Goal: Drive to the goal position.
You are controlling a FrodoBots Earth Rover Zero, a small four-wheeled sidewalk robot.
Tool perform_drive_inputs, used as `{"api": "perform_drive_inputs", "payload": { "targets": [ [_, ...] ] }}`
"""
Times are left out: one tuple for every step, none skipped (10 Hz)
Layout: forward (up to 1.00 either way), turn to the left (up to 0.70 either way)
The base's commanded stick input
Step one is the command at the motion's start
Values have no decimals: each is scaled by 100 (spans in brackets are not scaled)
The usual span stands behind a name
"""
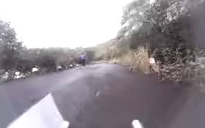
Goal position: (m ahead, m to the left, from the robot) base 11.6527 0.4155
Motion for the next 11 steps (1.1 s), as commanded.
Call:
{"api": "perform_drive_inputs", "payload": {
  "targets": [
    [100,0],
    [100,0],
    [100,0],
    [100,0],
    [100,0],
    [100,0],
    [100,0],
    [100,-3],
    [100,-7],
    [100,-19],
    [100,-40]
  ]
}}
